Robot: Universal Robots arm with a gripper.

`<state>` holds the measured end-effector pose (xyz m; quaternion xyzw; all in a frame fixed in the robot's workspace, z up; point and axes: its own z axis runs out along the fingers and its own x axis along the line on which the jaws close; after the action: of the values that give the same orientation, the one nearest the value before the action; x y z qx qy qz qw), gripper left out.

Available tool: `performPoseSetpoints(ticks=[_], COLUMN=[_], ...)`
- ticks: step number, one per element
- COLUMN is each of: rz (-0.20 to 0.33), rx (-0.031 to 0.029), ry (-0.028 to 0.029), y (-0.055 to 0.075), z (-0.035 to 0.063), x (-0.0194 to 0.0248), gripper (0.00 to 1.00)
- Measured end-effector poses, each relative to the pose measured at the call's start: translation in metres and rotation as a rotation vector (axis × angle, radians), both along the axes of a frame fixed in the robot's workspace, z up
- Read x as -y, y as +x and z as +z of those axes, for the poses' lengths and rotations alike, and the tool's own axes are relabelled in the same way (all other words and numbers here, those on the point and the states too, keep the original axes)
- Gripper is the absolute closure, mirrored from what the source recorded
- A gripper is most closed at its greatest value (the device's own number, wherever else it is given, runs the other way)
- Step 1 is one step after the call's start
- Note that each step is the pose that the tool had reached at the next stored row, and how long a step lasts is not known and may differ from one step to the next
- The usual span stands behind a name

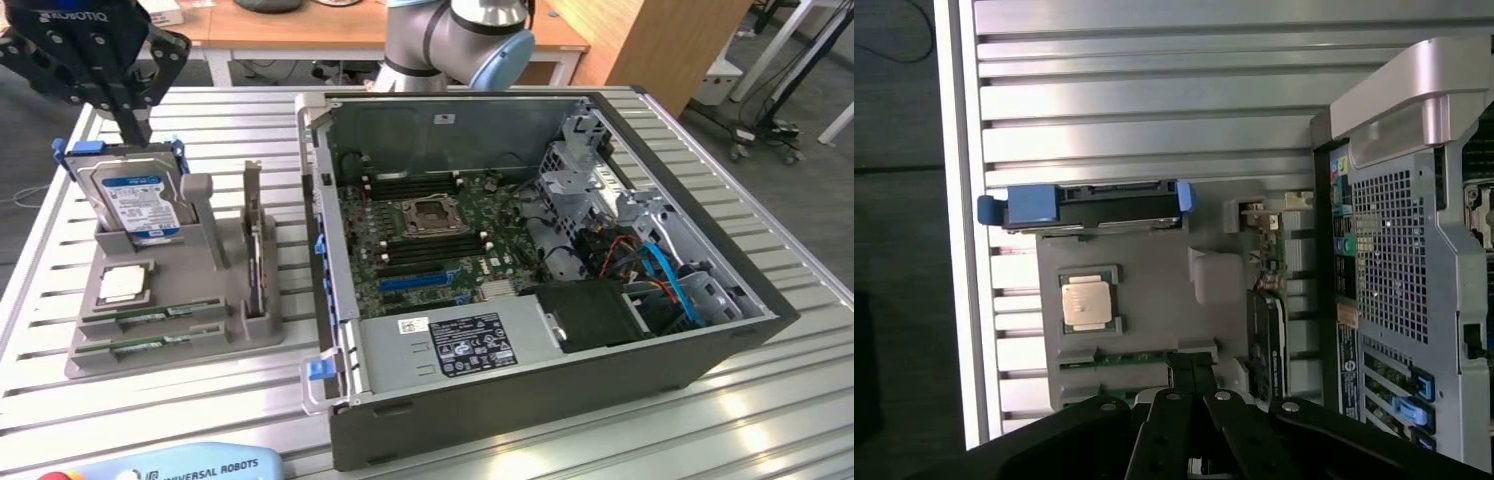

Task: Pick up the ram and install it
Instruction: 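Reach for the ram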

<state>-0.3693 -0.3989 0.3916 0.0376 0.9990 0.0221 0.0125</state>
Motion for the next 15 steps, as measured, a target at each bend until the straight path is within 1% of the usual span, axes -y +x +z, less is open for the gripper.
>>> performPoseSetpoints(ticks=[3,9,11,15], rz=[0.0,0.0,0.0,0.0], rx=[0.0,-0.0001,0.0,0.0], ry=[0.0,0.0,0.0001,0.0], y=[-0.0034,-0.0038,-0.0038,-0.0037], z=[0.0,0.0,0.0,0.0], x=[0.0,0.0002,0.0016,0.0068], gripper=[0.9,0.9,0.9,0.9])
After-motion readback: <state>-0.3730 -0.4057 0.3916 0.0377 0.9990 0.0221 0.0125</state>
